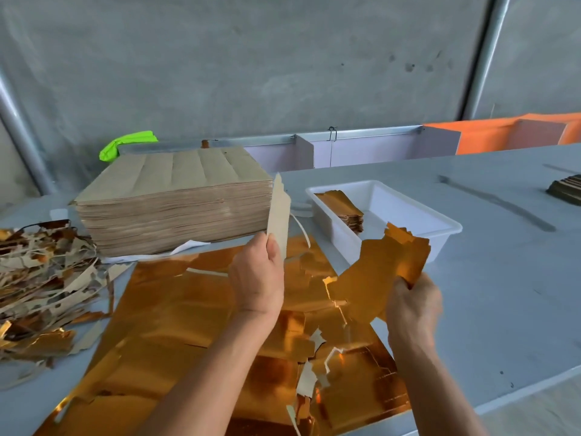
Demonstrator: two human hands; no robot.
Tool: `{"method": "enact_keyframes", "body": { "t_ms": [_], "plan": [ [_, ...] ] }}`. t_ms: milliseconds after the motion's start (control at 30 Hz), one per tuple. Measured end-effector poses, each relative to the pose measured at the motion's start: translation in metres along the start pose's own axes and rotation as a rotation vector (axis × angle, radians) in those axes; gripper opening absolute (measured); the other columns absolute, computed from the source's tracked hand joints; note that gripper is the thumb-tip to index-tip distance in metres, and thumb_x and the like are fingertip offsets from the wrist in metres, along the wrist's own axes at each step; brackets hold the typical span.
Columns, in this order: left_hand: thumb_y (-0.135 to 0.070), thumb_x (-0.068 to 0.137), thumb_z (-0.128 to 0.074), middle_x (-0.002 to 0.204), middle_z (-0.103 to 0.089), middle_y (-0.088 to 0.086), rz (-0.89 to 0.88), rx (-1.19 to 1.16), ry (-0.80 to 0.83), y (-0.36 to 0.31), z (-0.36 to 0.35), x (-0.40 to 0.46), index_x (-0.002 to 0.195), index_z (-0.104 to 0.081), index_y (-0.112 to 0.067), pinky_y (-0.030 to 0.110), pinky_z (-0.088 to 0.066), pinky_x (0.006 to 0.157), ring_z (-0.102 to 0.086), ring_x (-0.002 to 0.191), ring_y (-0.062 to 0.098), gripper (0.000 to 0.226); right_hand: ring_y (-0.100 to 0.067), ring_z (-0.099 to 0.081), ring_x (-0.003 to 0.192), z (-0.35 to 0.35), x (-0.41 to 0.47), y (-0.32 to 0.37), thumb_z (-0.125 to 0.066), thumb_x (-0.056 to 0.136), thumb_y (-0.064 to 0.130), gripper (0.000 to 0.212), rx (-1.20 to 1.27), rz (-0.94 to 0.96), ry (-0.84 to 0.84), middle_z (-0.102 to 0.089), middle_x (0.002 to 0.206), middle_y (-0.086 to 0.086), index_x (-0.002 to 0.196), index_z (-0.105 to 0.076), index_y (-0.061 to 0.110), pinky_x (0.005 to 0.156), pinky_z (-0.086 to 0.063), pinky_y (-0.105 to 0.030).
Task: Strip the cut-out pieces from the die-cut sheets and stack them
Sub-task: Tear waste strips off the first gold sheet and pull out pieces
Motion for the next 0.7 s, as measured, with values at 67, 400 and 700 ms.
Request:
{"method": "enact_keyframes", "body": {
  "t_ms": [67,400,700],
  "plan": [
    [-0.021,0.096,-0.05,0.1,-0.069,0.012,0.021,-0.04,-0.009,0.001,0.006,0.001,0.077,-0.05,-0.015,0.032,-0.059,0.07,-0.067,0.089,0.023,0.02,-0.021,-0.048,0.063,-0.004,-0.001,0.007,-0.041,0.096,0.006,0.03,0.073,0.005,0.045,-0.048,0.066,-0.002,0.068,-0.044,0.017,0.06,-0.042,-0.038],
    [-0.033,0.102,-0.035,0.092,-0.055,-0.009,0.628,-0.89,0.342,0.0,-0.049,-0.027,0.083,-0.05,-0.047,0.027,-0.056,0.051,-0.06,0.082,0.01,0.029,-0.002,-0.053,0.05,-0.023,-0.027,0.076,-0.044,0.099,0.01,0.026,0.258,0.288,0.399,-0.055,0.054,0.015,0.077,-0.054,0.02,0.043,-0.041,-0.013],
    [-0.031,0.1,-0.03,0.085,-0.053,0.002,0.329,-0.466,0.205,0.016,-0.04,-0.025,0.094,-0.045,-0.014,0.022,-0.052,0.055,-0.062,0.079,0.019,0.024,-0.021,-0.052,0.063,-0.016,-0.013,0.061,-0.043,0.099,0.01,0.029,0.264,0.192,0.239,-0.055,0.067,0.002,0.073,-0.052,0.021,0.055,-0.044,-0.038]
  ]
}}
Point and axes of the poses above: each hand's wrist, its own x-axis towards the middle knuckle, its own z-axis out of the back of the hand, y = z × x, the point moved 8 cm from there along x, towards the middle knuckle
